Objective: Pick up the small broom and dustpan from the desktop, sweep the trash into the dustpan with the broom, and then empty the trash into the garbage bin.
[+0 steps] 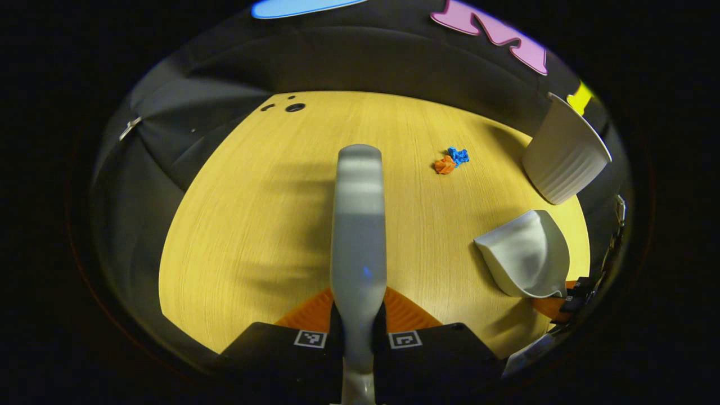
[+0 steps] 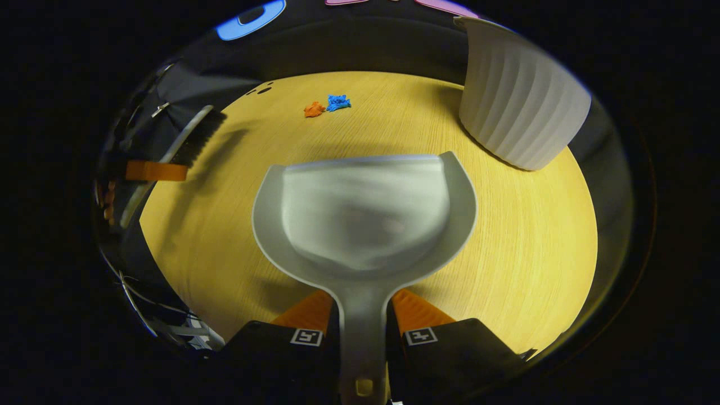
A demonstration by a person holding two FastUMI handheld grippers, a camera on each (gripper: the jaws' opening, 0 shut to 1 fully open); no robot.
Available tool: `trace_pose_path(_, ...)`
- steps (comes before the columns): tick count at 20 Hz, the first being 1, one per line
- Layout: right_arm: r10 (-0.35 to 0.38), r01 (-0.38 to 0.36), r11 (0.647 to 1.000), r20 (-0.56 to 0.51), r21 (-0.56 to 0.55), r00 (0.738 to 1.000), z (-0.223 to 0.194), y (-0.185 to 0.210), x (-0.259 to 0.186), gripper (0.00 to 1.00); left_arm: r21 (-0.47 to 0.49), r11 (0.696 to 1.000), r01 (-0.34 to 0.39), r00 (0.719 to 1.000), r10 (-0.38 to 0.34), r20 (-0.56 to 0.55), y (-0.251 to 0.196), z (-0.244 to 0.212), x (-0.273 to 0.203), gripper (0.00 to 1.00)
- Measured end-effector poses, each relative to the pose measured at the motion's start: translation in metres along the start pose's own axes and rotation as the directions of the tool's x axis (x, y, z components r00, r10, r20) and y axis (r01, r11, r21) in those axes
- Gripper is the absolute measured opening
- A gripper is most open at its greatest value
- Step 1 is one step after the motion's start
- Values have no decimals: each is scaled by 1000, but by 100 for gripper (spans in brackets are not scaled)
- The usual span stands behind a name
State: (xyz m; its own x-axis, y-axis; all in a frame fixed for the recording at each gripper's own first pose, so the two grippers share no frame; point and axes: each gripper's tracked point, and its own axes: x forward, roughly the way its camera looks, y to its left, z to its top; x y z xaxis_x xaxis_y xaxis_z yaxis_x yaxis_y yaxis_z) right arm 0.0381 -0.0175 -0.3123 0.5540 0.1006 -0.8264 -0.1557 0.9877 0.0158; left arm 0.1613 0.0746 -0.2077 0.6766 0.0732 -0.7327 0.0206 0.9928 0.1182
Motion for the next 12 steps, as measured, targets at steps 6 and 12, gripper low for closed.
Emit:
trace_pose_path(6, 25, -23, 997, 25, -68, 999, -2, -8, -13, 43, 241, 970, 29, 999, -19, -42, -17, 69, 56, 26)
trace_pose_path(12, 52, -41, 983, 53, -180, 997, 7, -16, -18, 43, 528, 848, 40, 995, 16, -101, -36, 122, 117, 29)
